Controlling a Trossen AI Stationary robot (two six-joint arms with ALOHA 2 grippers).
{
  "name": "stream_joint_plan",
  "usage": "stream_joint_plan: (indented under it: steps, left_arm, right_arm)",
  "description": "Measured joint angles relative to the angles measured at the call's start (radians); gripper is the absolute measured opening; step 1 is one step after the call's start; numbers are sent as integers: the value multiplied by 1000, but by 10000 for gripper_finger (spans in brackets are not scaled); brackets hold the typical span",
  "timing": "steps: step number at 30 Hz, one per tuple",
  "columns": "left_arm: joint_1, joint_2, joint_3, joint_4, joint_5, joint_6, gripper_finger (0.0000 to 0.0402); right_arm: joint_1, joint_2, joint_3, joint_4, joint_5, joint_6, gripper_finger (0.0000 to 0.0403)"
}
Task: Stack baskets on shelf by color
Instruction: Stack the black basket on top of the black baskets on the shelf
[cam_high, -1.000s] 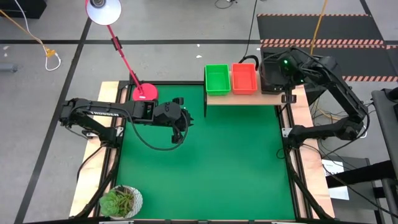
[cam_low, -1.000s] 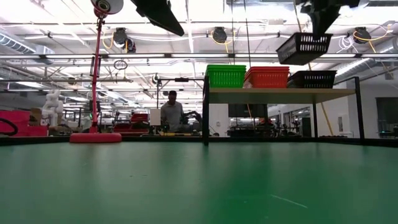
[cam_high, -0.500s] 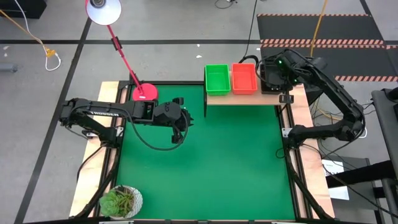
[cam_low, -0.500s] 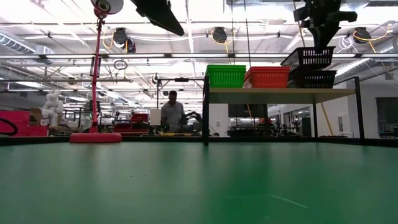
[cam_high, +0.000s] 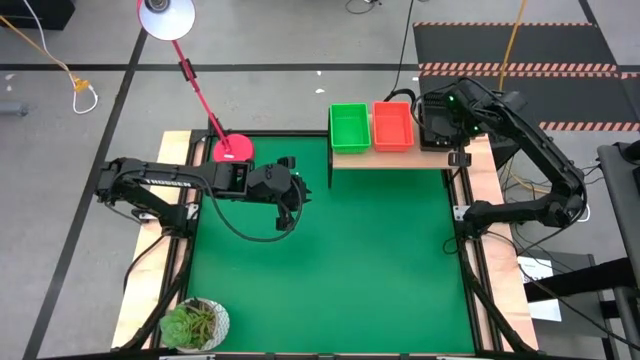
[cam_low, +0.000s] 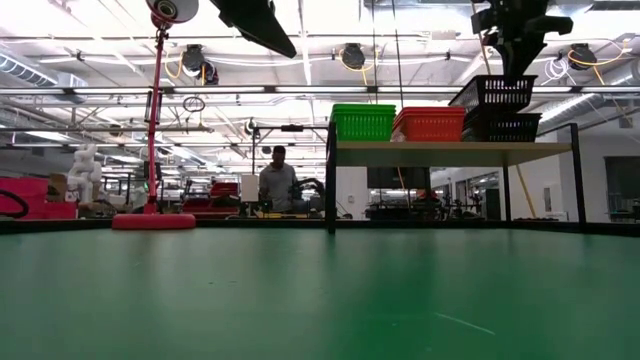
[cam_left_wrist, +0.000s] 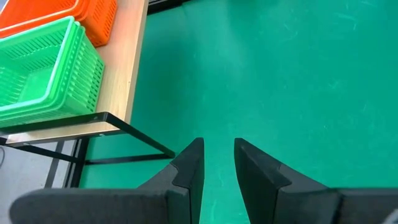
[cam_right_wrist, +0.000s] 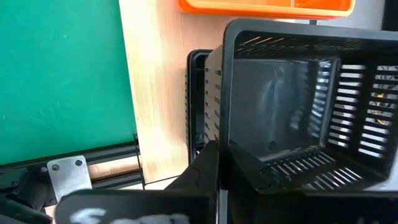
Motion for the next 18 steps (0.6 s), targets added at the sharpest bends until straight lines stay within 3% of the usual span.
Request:
stream_joint_plan:
  steps: [9, 18]
  left_arm:
    - [-2, 0, 0, 0, 0, -1, 90]
    - [-2, 0, 0, 0, 0, -2, 90]
  right_arm:
    - [0, 0, -5, 3, 0, 16, 10]
    - [0, 0, -129, 84, 2, 3, 10]
